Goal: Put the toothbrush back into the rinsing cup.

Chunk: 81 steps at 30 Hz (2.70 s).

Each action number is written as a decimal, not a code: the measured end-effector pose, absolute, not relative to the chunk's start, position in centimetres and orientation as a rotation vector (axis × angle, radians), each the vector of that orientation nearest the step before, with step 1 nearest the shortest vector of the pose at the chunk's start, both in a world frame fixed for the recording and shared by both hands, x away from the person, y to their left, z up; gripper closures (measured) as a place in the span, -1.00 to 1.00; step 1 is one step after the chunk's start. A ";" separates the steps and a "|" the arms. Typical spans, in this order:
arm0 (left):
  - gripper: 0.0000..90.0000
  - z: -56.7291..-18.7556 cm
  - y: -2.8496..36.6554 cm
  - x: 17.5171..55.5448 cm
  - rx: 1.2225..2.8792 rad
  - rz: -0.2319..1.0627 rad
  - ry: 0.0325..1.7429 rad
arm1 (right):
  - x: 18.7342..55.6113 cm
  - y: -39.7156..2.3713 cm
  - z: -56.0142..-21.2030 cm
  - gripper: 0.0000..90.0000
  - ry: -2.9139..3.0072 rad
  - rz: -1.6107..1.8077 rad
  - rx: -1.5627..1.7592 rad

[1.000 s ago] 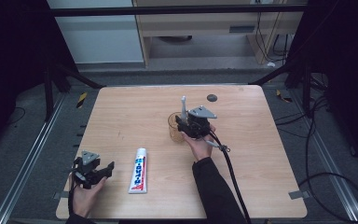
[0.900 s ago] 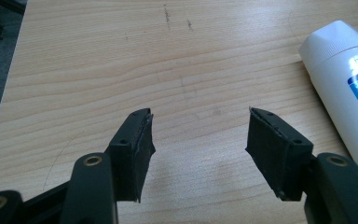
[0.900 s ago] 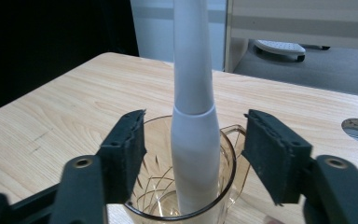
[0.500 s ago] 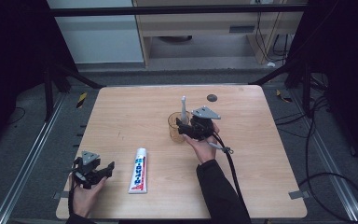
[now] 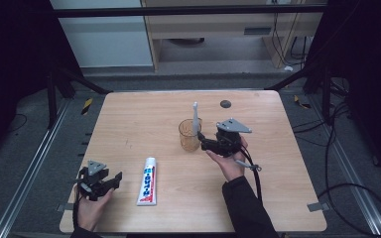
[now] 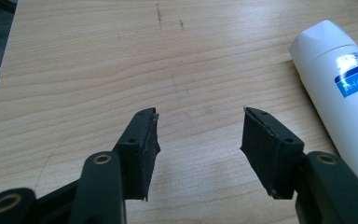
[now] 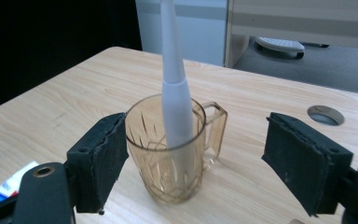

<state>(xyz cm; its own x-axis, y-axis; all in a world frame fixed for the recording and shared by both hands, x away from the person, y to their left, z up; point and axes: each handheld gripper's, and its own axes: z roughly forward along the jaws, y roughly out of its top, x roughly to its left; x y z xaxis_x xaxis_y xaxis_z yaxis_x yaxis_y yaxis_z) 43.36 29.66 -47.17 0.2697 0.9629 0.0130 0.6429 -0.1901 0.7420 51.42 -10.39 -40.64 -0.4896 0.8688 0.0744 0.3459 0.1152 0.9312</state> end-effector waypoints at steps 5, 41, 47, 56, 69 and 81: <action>0.09 -47.1 29.4 43.3 1.927 0.652 1.433 | 50.4 -11.7 -40.5 -0.55 1.926 1.321 1.181; 0.78 -46.9 27.1 42.5 2.039 0.515 1.326 | 45.9 -20.0 -44.4 -0.58 2.014 1.143 1.257; 0.98 -47.1 26.2 42.2 2.106 0.456 1.282 | 45.6 -20.8 -45.3 -0.57 2.031 1.105 1.273; 0.99 -47.6 24.7 41.3 2.196 0.353 1.223 | 44.8 -22.1 -46.1 -0.58 2.025 1.081 1.312; 0.99 -47.9 23.4 40.9 2.231 0.292 1.162 | 44.2 -22.8 -46.7 -0.61 2.027 1.066 1.342; 0.99 -48.0 20.9 41.0 2.236 0.291 1.098 | 44.5 -23.2 -47.2 -0.62 2.022 1.059 1.365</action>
